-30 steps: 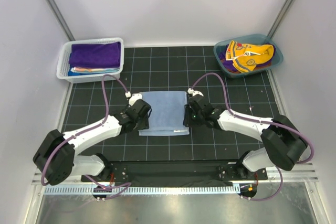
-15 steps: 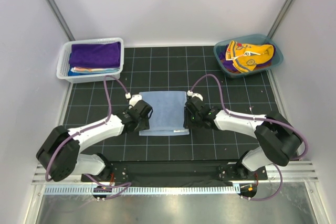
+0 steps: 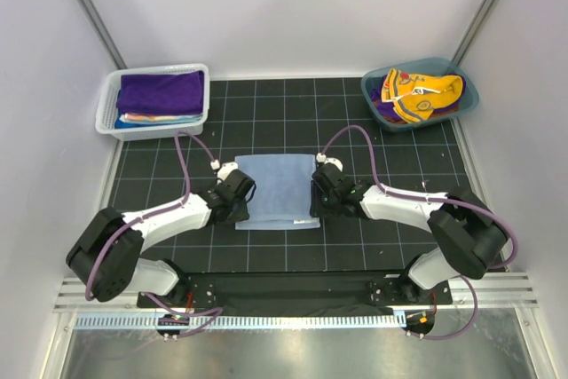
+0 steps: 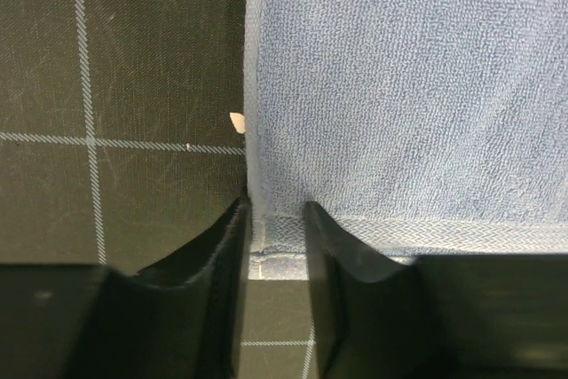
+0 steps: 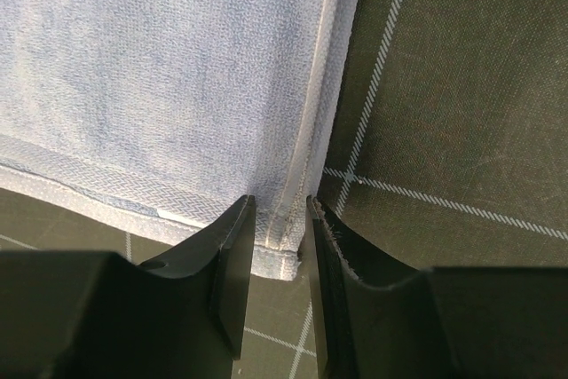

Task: Fold and stack the towels
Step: Fold the towel

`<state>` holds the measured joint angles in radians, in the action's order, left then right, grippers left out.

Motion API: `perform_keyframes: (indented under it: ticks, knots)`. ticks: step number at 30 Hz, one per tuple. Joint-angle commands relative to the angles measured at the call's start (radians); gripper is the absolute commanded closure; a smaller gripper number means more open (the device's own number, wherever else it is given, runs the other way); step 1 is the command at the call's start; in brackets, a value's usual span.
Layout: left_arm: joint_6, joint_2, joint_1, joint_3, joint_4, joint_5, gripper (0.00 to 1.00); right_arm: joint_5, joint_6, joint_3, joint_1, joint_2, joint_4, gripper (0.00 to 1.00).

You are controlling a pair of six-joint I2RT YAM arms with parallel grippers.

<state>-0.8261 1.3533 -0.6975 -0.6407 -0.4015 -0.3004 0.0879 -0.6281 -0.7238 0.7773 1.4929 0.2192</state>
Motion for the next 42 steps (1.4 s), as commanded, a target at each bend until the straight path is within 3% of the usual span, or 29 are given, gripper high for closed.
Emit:
perform_keyframes:
  ticks: [1, 9, 19, 24, 31, 42]
  knots:
    - [-0.001, -0.019, 0.007, 0.004, 0.043, 0.006, 0.68, 0.027, -0.007, -0.042, 0.005, -0.011, 0.0, 0.63]
    - [0.012, -0.051, 0.009, -0.005, 0.02, -0.006, 0.83, 0.026, -0.012, -0.048, 0.005, -0.014, 0.002, 0.63]
    - [0.03, -0.071, 0.009, -0.022, -0.014, -0.016, 0.89, 0.023, -0.016, -0.049, 0.008, -0.003, 0.0, 0.65]
    - [0.044, -0.072, 0.009, -0.031, -0.03, -0.016, 0.83, 0.027, -0.021, -0.052, 0.01, -0.003, 0.003, 0.74]
    - [0.051, -0.085, 0.009, -0.034, -0.034, -0.014, 0.83, 0.029, -0.024, -0.062, 0.01, 0.0, 0.006, 0.85]
    - [0.062, -0.094, 0.009, -0.053, -0.042, -0.009, 0.97, 0.041, -0.019, -0.089, 0.01, -0.017, 0.04, 0.93]
